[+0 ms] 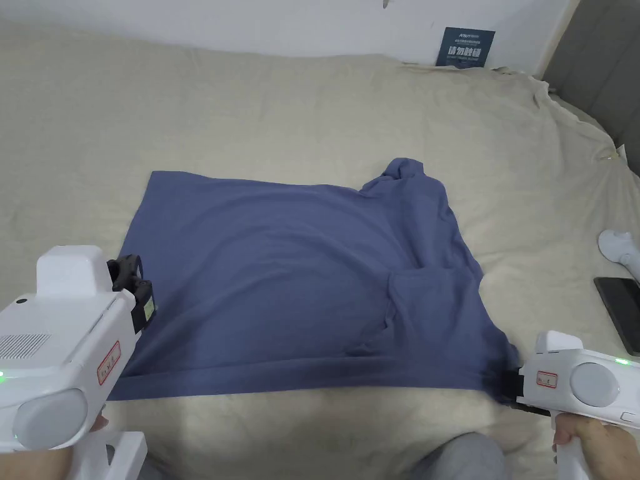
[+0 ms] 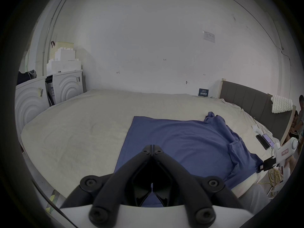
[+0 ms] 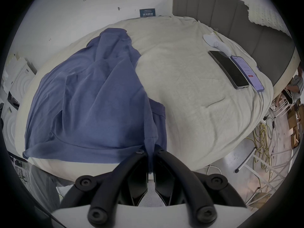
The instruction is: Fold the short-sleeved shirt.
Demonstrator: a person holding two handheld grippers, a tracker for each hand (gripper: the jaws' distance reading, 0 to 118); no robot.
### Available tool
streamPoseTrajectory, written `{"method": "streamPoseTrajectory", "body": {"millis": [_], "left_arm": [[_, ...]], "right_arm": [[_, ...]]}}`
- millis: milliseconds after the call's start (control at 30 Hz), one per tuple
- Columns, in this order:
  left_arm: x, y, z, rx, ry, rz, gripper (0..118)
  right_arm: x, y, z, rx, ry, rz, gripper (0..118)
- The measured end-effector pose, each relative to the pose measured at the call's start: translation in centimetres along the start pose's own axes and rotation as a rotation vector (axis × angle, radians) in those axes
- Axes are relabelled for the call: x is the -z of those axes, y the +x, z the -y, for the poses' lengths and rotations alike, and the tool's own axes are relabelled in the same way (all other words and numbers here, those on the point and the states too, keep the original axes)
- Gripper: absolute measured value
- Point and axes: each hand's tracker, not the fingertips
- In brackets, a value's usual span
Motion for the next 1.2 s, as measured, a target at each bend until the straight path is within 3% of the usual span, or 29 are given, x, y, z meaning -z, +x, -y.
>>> {"method": "streamPoseTrajectory", "body": {"millis": [67,100,133,167,200,233,267,400,733,867,967,1033,1100,1167,1200], "left_arm": [[0.3,-0.3,-0.1,-0.009,-0.043,0.014,4],[0.4,-0.7,-0.3,-0.026,-0.071,0.032,12],[0.5,-1.0,-0.4,-0.046,-0.088,0.033,28],[0.7,-1.4,-0.5,-0.065,-0.116,0.042,66],[0.9,-1.8,-0.8,-0.079,-0.142,0.045,94],[1.0,-2.1,-0.9,-0.084,-0.154,0.033,112],[1.1,-2.4,-1.0,-0.086,-0.151,0.013,118],[1.1,-4.4,-1.7,-0.118,-0.166,0.01,118],[3.7,-9.2,3.1,-0.051,-0.58,-0.144,118],[3.1,-9.2,5.7,-0.03,-0.627,-0.058,97],[3.5,-8.6,6.8,0.011,-0.643,-0.053,94],[3.8,-8.2,7.0,0.019,-0.641,-0.043,73],[4.6,-8.0,7.2,-0.007,-0.65,-0.013,34],[5.0,-7.7,7.2,-0.038,-0.659,0.01,7],[4.9,-7.5,7.2,-0.037,-0.649,0.015,5]], "right_arm": [[-0.9,0.2,0.1,-0.001,0.017,-0.005,3],[-1.2,0.5,0.0,0.005,0.03,-0.01,3],[-1.5,0.6,-0.1,0.009,0.039,-0.013,3],[-2.0,0.6,-0.1,0.011,0.052,-0.018,3],[-2.3,0.6,-0.1,0.01,0.06,-0.022,3],[-2.3,0.9,-0.3,0.009,0.066,-0.023,3],[-2.6,0.9,-0.4,0.004,0.073,-0.025,3],[-3.0,0.9,-0.8,-0.005,0.101,-0.022,3],[-2.7,0.6,-1.0,-0.016,0.105,-0.009,3],[-2.3,0.6,-0.9,-0.014,0.096,-0.003,3],[-2.2,0.4,-0.9,-0.015,0.093,-0.003,3],[-2.2,0.3,-0.9,-0.016,0.093,-0.001,3],[-2.2,0.3,-1.0,-0.013,0.093,0.001,3],[-2.1,0.3,-0.9,-0.012,0.094,0.001,3],[-2.1,0.2,-0.9,-0.015,0.093,0.001,3]]}}
